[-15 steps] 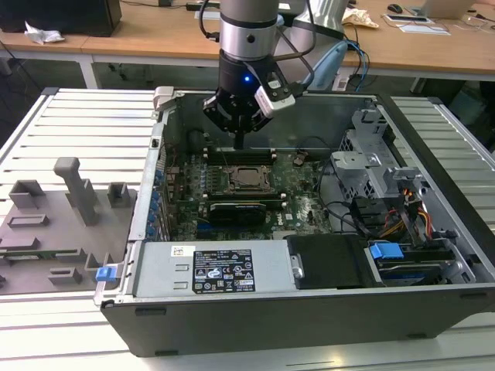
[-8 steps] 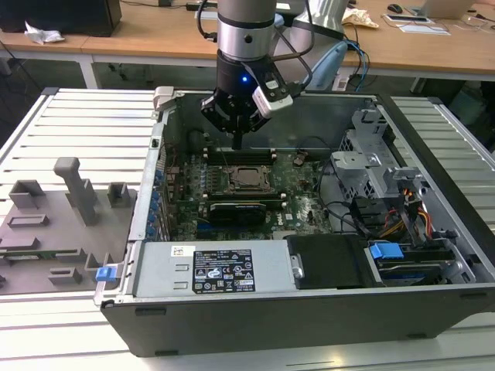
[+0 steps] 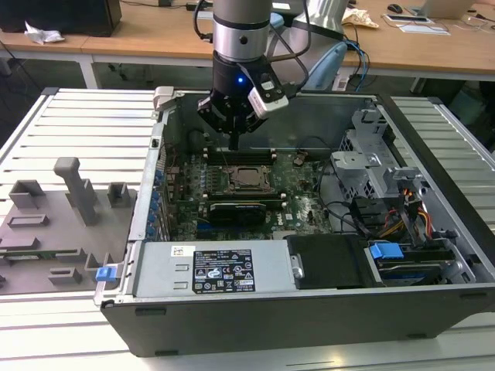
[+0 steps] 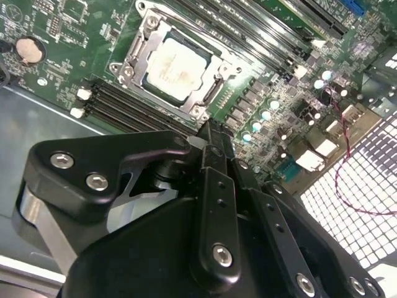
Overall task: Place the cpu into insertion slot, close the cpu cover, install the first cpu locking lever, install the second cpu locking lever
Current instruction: 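Install the first cpu locking lever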
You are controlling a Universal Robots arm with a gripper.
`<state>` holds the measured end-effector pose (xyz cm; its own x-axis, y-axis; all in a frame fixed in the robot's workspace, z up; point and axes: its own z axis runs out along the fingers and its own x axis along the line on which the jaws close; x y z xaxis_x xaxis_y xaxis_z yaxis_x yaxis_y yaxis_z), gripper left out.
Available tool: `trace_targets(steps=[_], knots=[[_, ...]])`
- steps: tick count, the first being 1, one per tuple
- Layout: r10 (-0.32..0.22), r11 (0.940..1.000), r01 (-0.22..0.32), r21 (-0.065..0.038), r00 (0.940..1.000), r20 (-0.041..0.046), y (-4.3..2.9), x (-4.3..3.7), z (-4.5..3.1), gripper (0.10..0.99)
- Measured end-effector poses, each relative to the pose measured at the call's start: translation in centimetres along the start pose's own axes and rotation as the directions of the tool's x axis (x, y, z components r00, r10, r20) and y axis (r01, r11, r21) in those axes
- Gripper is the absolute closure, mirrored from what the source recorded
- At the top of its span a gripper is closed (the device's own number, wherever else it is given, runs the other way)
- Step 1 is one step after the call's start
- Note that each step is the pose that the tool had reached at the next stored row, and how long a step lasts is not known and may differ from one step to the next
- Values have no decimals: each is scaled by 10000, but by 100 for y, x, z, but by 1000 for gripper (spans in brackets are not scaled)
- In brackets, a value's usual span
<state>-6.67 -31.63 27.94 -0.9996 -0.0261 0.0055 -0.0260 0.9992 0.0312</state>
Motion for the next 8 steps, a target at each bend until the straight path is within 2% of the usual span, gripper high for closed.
trace_targets(steps=[3, 8], knots=[[-2, 10000, 2, 3, 10000, -3, 0, 27, 10, 980], [-122, 9999, 122, 3, 9999, -6, 2, 118, 32, 980]])
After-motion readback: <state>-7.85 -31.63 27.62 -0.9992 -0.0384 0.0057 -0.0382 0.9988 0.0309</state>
